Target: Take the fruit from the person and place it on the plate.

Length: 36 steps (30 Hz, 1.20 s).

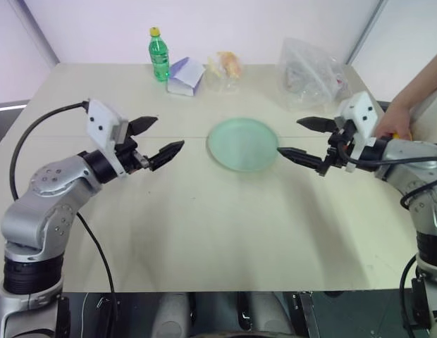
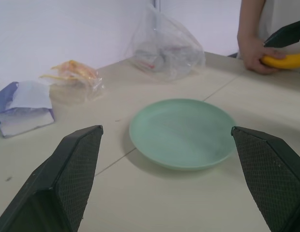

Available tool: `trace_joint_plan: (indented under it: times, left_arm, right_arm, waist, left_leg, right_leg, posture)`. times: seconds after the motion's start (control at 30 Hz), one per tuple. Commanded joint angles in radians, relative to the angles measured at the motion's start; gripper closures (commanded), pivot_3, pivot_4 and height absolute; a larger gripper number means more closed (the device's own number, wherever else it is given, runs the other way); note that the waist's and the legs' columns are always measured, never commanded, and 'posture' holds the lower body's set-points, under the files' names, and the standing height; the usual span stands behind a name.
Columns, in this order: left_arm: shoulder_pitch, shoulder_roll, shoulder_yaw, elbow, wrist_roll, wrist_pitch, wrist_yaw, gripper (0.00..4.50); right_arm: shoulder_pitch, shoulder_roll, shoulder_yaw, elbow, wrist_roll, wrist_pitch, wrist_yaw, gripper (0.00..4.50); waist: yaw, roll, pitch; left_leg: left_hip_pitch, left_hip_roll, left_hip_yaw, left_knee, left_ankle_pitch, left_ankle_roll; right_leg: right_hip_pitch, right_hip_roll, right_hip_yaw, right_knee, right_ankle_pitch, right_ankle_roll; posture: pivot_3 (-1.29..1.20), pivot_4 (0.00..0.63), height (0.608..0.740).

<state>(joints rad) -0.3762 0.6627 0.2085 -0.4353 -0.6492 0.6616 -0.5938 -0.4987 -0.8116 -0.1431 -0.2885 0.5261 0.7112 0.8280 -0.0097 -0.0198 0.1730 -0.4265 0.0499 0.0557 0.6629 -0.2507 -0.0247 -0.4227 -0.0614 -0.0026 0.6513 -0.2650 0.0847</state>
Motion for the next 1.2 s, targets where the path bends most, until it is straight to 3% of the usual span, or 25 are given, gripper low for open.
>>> trace_joint_plan:
  times: [0.03,0.97,1.1,1.2]
  left_arm:
    - [-0.022,0.010,0.010,-0.018,-0.002,-0.011,-0.006,0.05]
    - [-0.036,0.016,-0.001,-0.013,0.005,0.000,-0.015,0.05]
    - [-0.074,-0.037,0.027,0.011,-0.048,0.018,0.026,0.05]
    - [-0.146,-0.135,0.088,0.052,-0.189,0.087,0.119,0.05]
  right_arm:
    - [-0.003,-0.005,-0.023,-0.033,0.009,-0.013,-0.006,0.00]
    - [0.007,0.007,-0.023,-0.062,0.051,0.005,-0.038,0.00]
    - [-0.007,0.016,-0.013,-0.059,0.050,0.001,-0.045,0.00]
    - [-0.021,0.021,-0.007,-0.057,0.049,0.000,-0.050,0.00]
  waist:
    - [0.000,0.000,0.000]
    - [0.000,0.000,0.000]
    - [0.002,0.000,0.000]
    - [0.003,0.000,0.000]
  left_leg:
    - [0.000,0.000,0.000,0.000,0.000,0.000]
    - [0.000,0.000,0.000,0.000,0.000,0.000]
    - [0.000,0.000,0.000,0.000,0.000,0.000]
    - [0.000,0.000,-0.001,0.001,0.000,0.000]
  right_leg:
    - [0.000,0.000,0.000,0.000,0.000,0.000]
    - [0.000,0.000,0.000,0.000,0.000,0.000]
    - [0.000,0.000,0.000,0.000,0.000,0.000]
    - [0.001,0.000,0.000,0.000,0.000,0.000]
  posture:
    - [0.00,0.150,0.731]
    - [0.00,0.150,0.731]
    - [0.00,0.150,0.731]
    - [0.00,0.150,0.731]
